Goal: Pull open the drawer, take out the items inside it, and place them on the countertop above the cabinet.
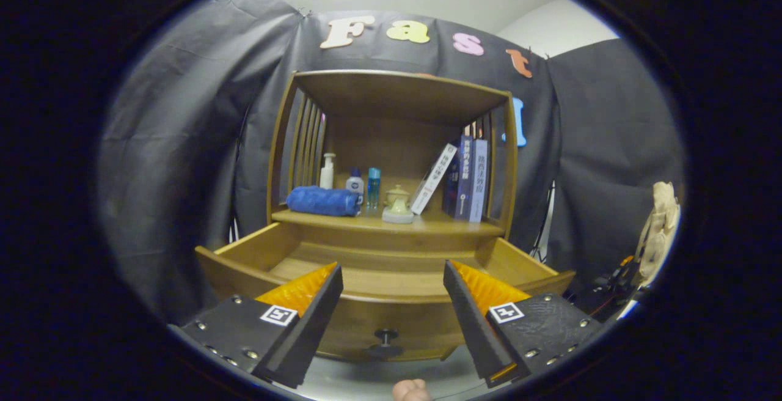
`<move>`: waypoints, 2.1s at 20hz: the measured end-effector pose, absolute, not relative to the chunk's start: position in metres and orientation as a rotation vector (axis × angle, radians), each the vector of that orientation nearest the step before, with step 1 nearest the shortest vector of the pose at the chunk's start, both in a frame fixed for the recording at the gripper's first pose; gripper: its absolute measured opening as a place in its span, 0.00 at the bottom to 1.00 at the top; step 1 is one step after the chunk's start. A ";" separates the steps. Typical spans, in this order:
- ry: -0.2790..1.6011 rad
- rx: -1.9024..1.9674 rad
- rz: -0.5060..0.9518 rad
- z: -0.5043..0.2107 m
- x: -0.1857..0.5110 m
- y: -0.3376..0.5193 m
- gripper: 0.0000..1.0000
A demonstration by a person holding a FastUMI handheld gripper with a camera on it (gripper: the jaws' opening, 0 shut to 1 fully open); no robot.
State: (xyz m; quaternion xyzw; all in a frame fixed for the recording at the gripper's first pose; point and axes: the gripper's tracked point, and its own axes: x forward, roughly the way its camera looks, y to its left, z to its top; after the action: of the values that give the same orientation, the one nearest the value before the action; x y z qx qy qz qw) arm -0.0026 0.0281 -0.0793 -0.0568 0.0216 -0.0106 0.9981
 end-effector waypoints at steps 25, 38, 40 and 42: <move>-0.021 -0.007 0.003 -0.135 0.110 0.024 0.99; -0.005 -0.030 0.013 -0.140 0.201 0.030 0.99; -0.004 -0.034 0.015 -0.141 0.203 0.030 0.99; -0.002 -0.033 0.016 -0.141 0.205 0.030 0.99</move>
State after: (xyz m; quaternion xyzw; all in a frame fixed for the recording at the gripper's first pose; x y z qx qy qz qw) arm 0.2046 0.0302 -0.1407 -0.0164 -0.0010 0.0081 0.9998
